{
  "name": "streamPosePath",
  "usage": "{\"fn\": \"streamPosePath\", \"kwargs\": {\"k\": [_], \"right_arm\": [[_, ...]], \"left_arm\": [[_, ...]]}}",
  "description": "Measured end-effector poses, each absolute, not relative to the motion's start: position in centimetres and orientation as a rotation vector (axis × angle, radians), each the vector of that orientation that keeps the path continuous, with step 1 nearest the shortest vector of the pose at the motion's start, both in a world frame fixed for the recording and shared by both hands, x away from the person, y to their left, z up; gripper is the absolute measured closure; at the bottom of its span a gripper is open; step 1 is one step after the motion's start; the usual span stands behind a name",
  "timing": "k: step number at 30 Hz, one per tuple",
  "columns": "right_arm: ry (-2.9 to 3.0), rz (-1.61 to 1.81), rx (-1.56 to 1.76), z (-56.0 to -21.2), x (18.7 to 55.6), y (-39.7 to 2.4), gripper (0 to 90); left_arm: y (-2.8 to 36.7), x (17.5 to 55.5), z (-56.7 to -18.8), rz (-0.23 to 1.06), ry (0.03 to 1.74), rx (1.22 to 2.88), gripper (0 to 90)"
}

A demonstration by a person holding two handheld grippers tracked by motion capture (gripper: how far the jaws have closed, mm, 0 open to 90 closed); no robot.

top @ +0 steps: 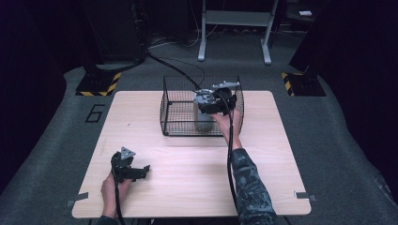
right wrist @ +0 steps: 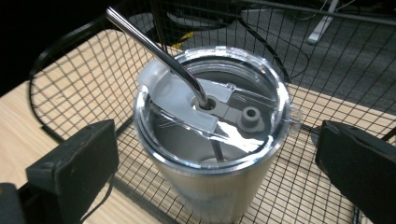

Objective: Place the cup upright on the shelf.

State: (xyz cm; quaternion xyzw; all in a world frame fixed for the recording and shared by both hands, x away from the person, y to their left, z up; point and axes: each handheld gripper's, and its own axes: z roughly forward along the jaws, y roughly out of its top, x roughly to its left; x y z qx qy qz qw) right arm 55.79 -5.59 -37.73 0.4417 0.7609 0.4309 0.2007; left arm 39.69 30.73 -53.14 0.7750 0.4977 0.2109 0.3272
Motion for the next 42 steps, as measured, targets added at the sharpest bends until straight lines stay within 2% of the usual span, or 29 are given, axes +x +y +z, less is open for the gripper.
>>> {"fn": "streamPosePath", "kwargs": {"k": [11,22,31,42], "right_arm": [[2.118,1.250,1.153,-35.3,51.3,-7.1,0.0],[2.128,1.230,1.087,-34.8,47.0,-8.7,0.0],[2.124,1.148,1.118,-36.8,43.5,-11.2,0.0],[2.112,1.057,1.230,-41.1,40.7,-15.5,0.2]], "left_arm": [[30.6,39.7,-53.2,0.551,1.310,2.014,0.3],[30.7,39.7,-53.1,0.551,1.302,2.032,0.2],[30.8,39.7,-53.1,0.555,1.295,2.041,0.3],[30.8,39.7,-53.1,0.555,1.294,2.041,0.3]]}}
